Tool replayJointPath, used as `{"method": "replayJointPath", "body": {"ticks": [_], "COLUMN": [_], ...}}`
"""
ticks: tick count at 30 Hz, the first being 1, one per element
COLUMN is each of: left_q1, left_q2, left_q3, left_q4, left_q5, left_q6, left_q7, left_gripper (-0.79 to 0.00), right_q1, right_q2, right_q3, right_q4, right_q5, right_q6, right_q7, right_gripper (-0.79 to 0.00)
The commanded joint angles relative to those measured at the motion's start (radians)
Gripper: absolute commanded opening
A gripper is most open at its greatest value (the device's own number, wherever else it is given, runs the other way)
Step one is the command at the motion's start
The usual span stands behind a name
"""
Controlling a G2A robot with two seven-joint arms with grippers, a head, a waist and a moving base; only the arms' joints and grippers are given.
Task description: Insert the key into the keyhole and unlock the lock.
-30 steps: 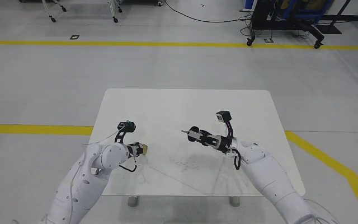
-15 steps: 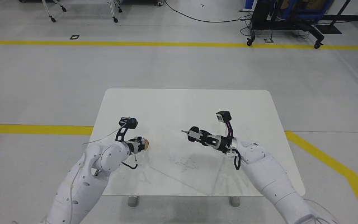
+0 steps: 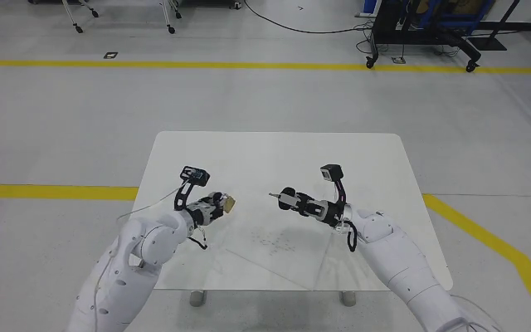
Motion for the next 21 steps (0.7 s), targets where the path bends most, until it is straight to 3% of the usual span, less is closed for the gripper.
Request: {"method": "replayJointPath", "body": {"ticks": [1, 4, 7, 11, 17, 21], "left_q1": [0.027, 0.048, 0.033, -0.031, -0.083, -0.108], "left_q2": [-0.005, -0.014, -0.024, -0.036, -0.057, -0.06], "left_q3": [-0.024, -0.036, -0.017, 0.029, 0.098, 0.117], "left_q4": [0.01, 0.076, 0.166, 0.271, 0.36, 0.401], "left_q5": [-0.186, -0.473, -0.707, -0.839, -1.028, -1.059], "left_q6": [-0.135, -0.361, -0.492, -0.549, -0.578, -0.598], "left_q7": [0.13, 0.219, 0.216, 0.158, 0.097, 0.013], "left_gripper": [-0.785, -0.785, -0.785, -0.785, -0.785, -0.785], "right_q1": [0.0, 0.0, 0.0, -0.02, -0.095, -0.119], "right_q2": [0.0, 0.0, 0.0, 0.001, 0.001, -0.003], "right_q3": [0.0, 0.0, 0.0, 0.009, 0.027, 0.036], "right_q4": [0.0, 0.0, 0.0, -0.055, -0.196, -0.252], "right_q5": [0.0, 0.0, 0.0, -0.025, -0.044, -0.089], "right_q6": [0.0, 0.0, 0.0, -0.018, -0.083, -0.083], "right_q7": [0.0, 0.0, 0.0, -0.046, -0.151, -0.235], "right_gripper": [-0.785, -0.785, -0.785, -0.785, -0.785, -0.785]}}
